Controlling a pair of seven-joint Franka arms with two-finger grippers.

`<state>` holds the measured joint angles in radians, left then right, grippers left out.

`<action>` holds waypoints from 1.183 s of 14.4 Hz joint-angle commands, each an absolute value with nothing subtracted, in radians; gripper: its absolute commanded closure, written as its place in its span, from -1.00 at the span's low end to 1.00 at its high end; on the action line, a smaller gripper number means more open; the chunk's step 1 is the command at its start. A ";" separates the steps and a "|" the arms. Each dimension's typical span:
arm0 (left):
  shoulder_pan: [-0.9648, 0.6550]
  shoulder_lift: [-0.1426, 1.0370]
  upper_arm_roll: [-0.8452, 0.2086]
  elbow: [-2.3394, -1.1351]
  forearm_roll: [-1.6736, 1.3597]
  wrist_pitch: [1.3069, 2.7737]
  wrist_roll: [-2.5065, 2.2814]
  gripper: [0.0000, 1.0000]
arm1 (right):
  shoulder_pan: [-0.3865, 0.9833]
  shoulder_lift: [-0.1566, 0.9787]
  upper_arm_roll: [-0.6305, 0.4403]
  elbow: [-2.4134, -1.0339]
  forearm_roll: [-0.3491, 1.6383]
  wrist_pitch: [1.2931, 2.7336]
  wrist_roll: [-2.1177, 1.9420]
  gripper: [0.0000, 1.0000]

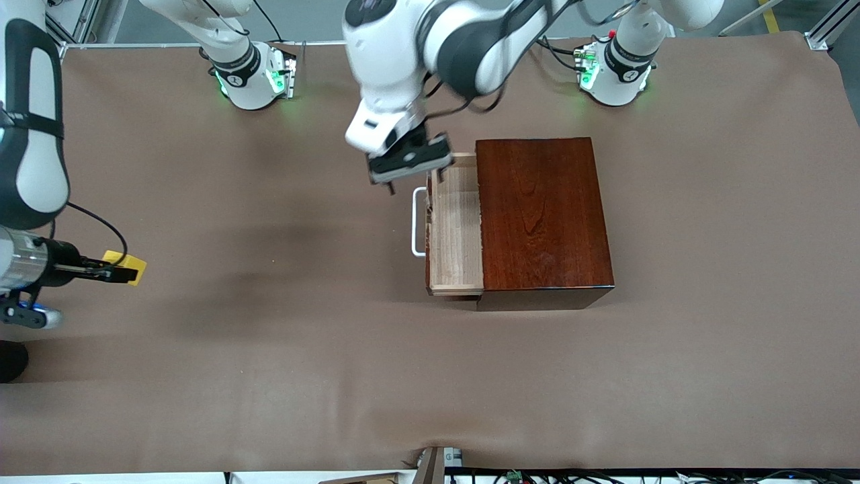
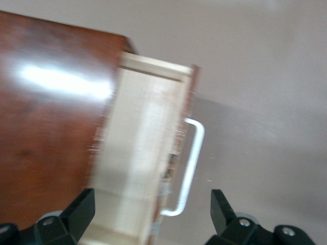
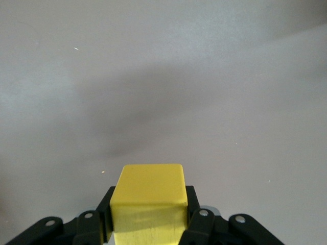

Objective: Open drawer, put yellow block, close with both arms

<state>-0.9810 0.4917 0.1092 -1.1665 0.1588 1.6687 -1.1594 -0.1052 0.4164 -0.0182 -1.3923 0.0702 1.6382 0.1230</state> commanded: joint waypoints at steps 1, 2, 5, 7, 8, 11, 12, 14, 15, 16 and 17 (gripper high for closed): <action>-0.922 0.368 0.107 -1.223 0.173 1.576 -1.115 -1.00 | -0.106 0.351 0.002 -1.397 0.125 1.559 0.230 1.00; -0.892 0.336 0.106 -1.226 0.173 1.534 -1.083 -1.00 | -0.106 0.342 0.003 -1.387 0.156 1.525 0.271 1.00; -0.801 0.246 0.101 -1.274 0.161 1.464 -0.928 -1.00 | -0.074 0.337 0.003 -1.336 0.173 1.433 0.352 1.00; -0.743 0.163 0.101 -1.354 0.166 1.462 -0.908 -1.00 | -0.031 0.331 0.003 -1.304 0.175 1.378 0.452 1.00; -0.706 0.123 0.100 -1.383 0.164 1.462 -0.887 -1.00 | -0.005 0.322 0.003 -1.293 0.175 1.364 0.512 1.00; -0.588 0.016 0.100 -1.472 0.160 1.462 -0.747 -1.00 | 0.080 0.316 -0.003 -1.247 0.172 1.353 0.644 1.00; -0.556 -0.010 0.100 -1.494 0.158 1.462 -0.717 -1.00 | 0.087 0.314 -0.002 -1.243 0.175 1.323 0.669 1.00; -0.494 -0.049 0.097 -1.529 0.158 1.462 -0.640 -1.00 | 0.101 0.310 0.002 -1.229 0.195 1.284 0.739 1.00; -0.461 -0.069 0.100 -1.555 0.158 1.462 -0.582 -1.00 | 0.113 0.311 0.003 -1.229 0.201 1.273 0.782 1.00; -0.428 -0.086 0.100 -1.572 0.158 1.462 -0.528 -1.00 | 0.135 0.310 0.003 -1.229 0.206 1.272 0.810 1.00; -0.396 -0.095 0.100 -1.577 0.156 1.462 -0.475 -1.00 | 0.159 0.310 0.003 -1.229 0.213 1.276 0.848 1.00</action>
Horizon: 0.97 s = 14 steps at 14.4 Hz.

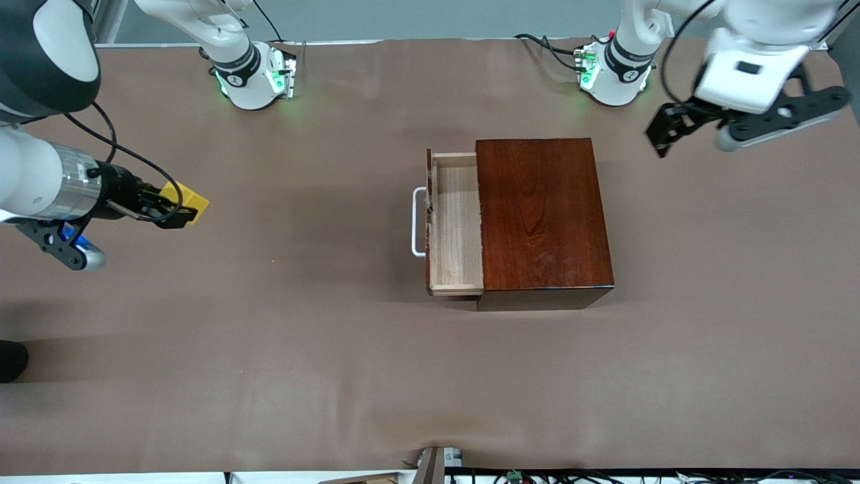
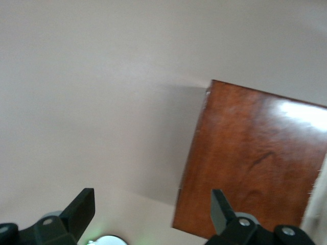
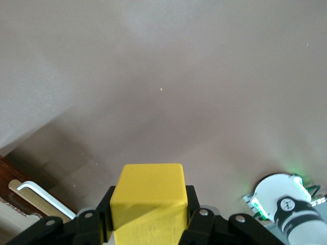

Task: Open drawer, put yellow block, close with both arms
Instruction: 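Carry the yellow cube with the right gripper over the open drawer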

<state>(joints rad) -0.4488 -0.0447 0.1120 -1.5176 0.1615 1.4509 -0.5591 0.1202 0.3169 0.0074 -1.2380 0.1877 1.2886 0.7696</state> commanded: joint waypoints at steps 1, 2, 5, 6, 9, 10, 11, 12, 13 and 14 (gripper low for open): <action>-0.367 -0.101 0.100 -1.577 0.156 1.459 -0.427 -1.00 | 0.182 0.311 0.000 -1.229 0.233 1.281 0.912 1.00; -0.341 -0.109 0.100 -1.577 0.156 1.457 -0.381 -1.00 | 0.213 0.311 0.000 -1.227 0.239 1.284 0.980 1.00; -0.269 -0.114 0.100 -1.572 0.150 1.439 -0.220 -1.00 | 0.325 0.316 -0.003 -1.233 0.241 1.333 1.214 1.00; -0.261 -0.112 0.103 -1.566 0.137 1.437 -0.187 -1.00 | 0.360 0.321 -0.003 -1.238 0.242 1.360 1.292 1.00; -0.255 -0.103 0.104 -1.539 0.135 1.437 -0.157 -1.00 | 0.461 0.334 -0.005 -1.244 0.242 1.440 1.510 1.00; -0.255 -0.103 0.104 -1.540 0.135 1.437 -0.117 -1.00 | 0.472 0.339 -0.003 -1.255 0.242 1.471 1.552 1.00; -0.255 -0.103 0.104 -1.545 0.135 1.437 -0.071 -1.00 | 0.488 0.339 -0.003 -1.273 0.244 1.506 1.590 1.00; -0.253 -0.103 0.104 -1.552 0.135 1.437 -0.049 -1.00 | 0.500 0.339 -0.003 -1.288 0.245 1.537 1.633 1.00; -0.244 -0.103 0.104 -1.552 0.135 1.437 -0.048 -1.00 | 0.515 0.341 -0.003 -1.310 0.256 1.572 1.693 1.00; -0.236 -0.101 0.104 -1.554 0.133 1.437 -0.035 -1.00 | 0.535 0.339 -0.003 -1.334 0.268 1.612 1.754 1.00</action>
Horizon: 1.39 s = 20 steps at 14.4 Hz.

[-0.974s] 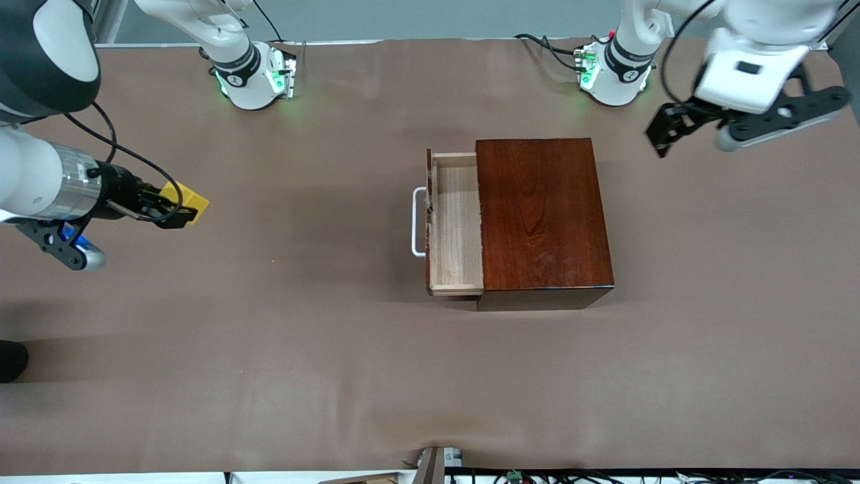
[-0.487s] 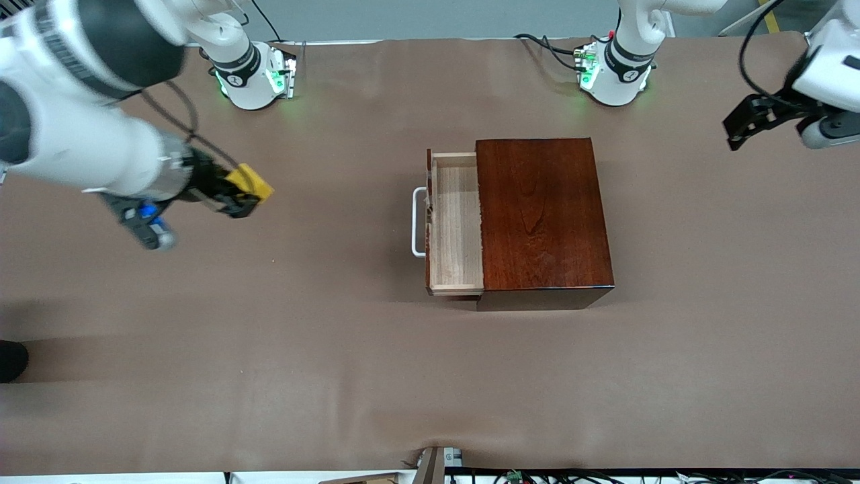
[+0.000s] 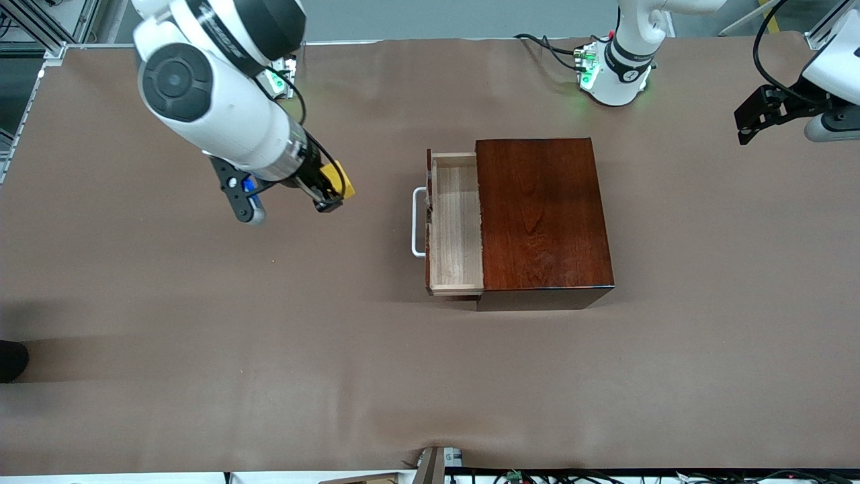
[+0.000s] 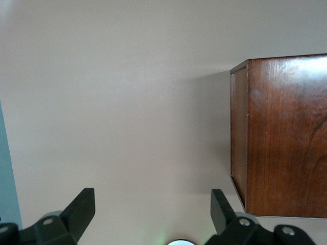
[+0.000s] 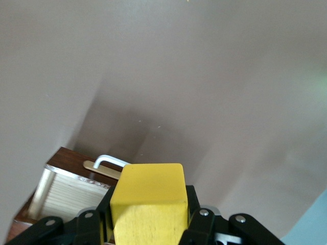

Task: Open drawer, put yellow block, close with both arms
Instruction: 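Carry the yellow cube with the right gripper over the open drawer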

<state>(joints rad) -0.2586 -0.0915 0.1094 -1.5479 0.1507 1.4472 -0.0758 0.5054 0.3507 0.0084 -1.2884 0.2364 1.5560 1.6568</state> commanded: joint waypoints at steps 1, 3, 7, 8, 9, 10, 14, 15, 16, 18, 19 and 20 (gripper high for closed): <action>-0.235 -0.101 0.104 -1.555 0.130 1.437 -0.014 -1.00 | 0.544 0.341 -0.003 -1.356 0.270 1.647 1.803 1.00; -0.233 -0.101 0.104 -1.555 0.106 1.437 -0.009 -1.00 | 0.566 0.341 -0.003 -1.376 0.273 1.675 1.857 1.00; -0.241 -0.092 0.097 -1.555 0.012 1.443 -0.038 -1.00 | 0.621 0.386 -0.003 -1.376 0.281 1.784 2.072 1.00; -0.242 -0.092 0.095 -1.565 0.012 1.445 -0.055 -1.00 | 0.627 0.393 -0.003 -1.377 0.281 1.804 2.089 1.00; -0.242 -0.095 0.092 -1.586 0.012 1.457 -0.069 -1.00 | 0.635 0.400 -0.003 -1.379 0.282 1.816 2.094 1.00; -0.241 -0.101 0.092 -1.604 0.012 1.474 -0.072 -1.00 | 0.650 0.419 -0.003 -1.384 0.304 1.836 2.100 1.00; -0.235 -0.110 0.092 -1.611 0.005 1.462 -0.152 -1.00 | 0.722 0.449 -0.005 -1.471 0.327 2.041 2.203 1.00; -0.233 -0.115 0.092 -1.611 0.005 1.456 -0.155 -1.00 | 0.736 0.449 -0.005 -1.501 0.327 2.096 2.221 1.00; -0.233 -0.117 0.094 -1.611 0.005 1.456 -0.155 -1.00 | 0.747 0.451 -0.005 -1.522 0.325 2.127 2.226 1.00; -0.227 -0.118 0.095 -1.612 0.003 1.454 -0.195 -1.00 | 0.756 0.463 -0.005 -1.528 0.324 2.143 2.226 1.00; -0.227 -0.123 0.094 -1.614 0.003 1.444 -0.224 -1.00 | 0.764 0.466 -0.005 -1.529 0.321 2.143 2.226 1.00; -0.226 -0.123 0.094 -1.612 0.003 1.440 -0.230 -1.00 | 0.765 0.475 -0.005 -1.528 0.319 2.144 2.226 1.00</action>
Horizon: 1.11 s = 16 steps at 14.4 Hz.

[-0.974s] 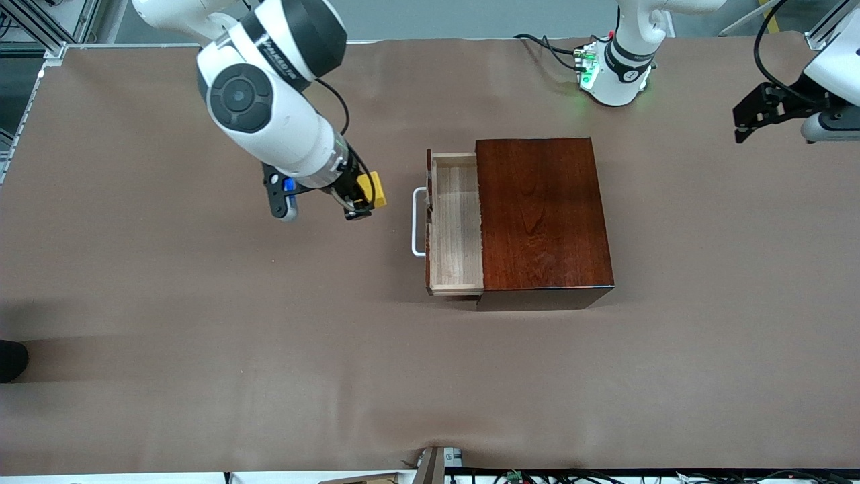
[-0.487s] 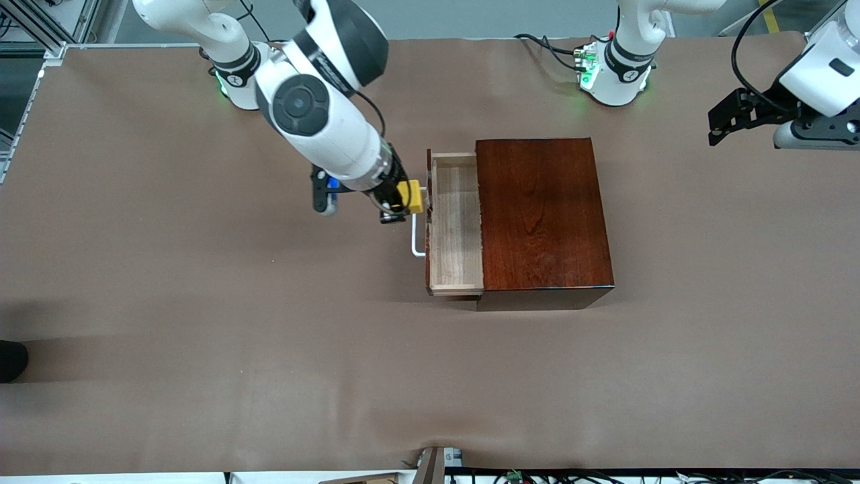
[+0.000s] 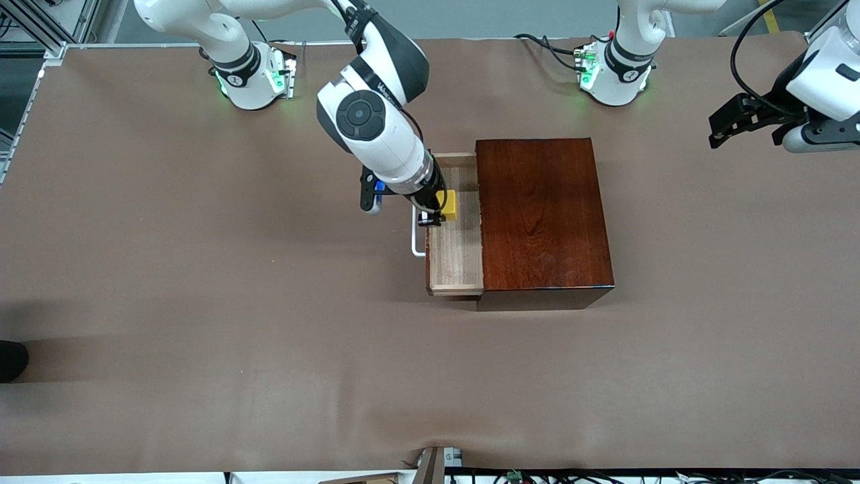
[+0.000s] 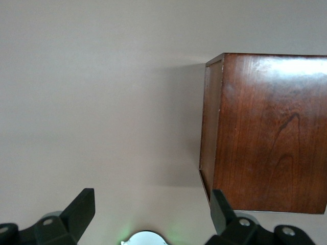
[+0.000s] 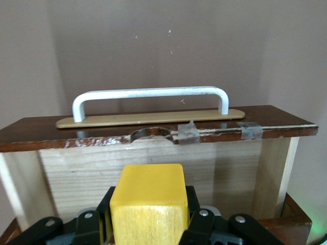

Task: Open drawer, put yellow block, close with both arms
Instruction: 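Carry the yellow cube with the right gripper over the open drawer, then lower the cube into the drawer and open the right gripper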

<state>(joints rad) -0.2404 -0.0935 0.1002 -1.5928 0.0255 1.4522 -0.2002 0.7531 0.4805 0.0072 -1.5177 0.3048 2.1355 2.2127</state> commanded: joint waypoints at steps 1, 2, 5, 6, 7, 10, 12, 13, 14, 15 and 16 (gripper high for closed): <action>-0.225 -0.123 0.097 -1.611 0.003 1.440 -0.230 -1.00 | 0.768 0.485 -0.005 -1.528 0.318 2.158 2.226 1.00; -0.224 -0.123 0.100 -1.609 0.003 1.440 -0.229 -1.00 | 0.776 0.495 -0.005 -1.528 0.318 2.172 2.226 1.00; -0.225 -0.118 0.100 -1.595 0.012 1.442 -0.221 -1.00 | 0.798 0.531 -0.006 -1.528 0.316 2.223 2.226 1.00; -0.227 -0.115 0.100 -1.585 0.015 1.442 -0.219 -1.00 | 0.802 0.544 -0.006 -1.528 0.314 2.227 2.224 1.00; -0.226 -0.114 0.100 -1.580 0.015 1.442 -0.215 -1.00 | 0.810 0.554 -0.006 -1.528 0.314 2.235 2.226 1.00; -0.224 -0.109 0.103 -1.580 0.017 1.442 -0.212 -1.00 | 0.818 0.581 -0.006 -1.528 0.313 2.238 2.224 1.00; -0.224 -0.091 0.103 -1.557 0.017 1.442 -0.212 -1.00 | 0.824 0.595 -0.008 -1.528 0.313 2.238 2.224 0.65; -0.225 -0.084 0.103 -1.548 0.017 1.442 -0.213 -1.00 | 0.824 0.597 -0.008 -1.528 0.311 2.238 2.224 0.18; -0.225 -0.080 0.103 -1.548 0.015 1.443 -0.213 -1.00 | 0.824 0.597 -0.008 -1.526 0.311 2.237 2.224 -0.74; -0.221 -0.075 0.100 -1.548 0.017 1.447 -0.213 -1.00 | 0.824 0.598 -0.008 -1.526 0.311 2.230 2.229 -1.00; -0.209 -0.074 0.094 -1.548 0.011 1.448 -0.215 -1.00 | 0.822 0.598 -0.008 -1.526 0.311 2.224 2.230 -1.00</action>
<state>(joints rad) -0.2330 -0.0938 0.1060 -1.5758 0.0254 1.4509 -0.2190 0.8101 0.5992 0.0049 -1.5317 0.3048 2.2307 2.2128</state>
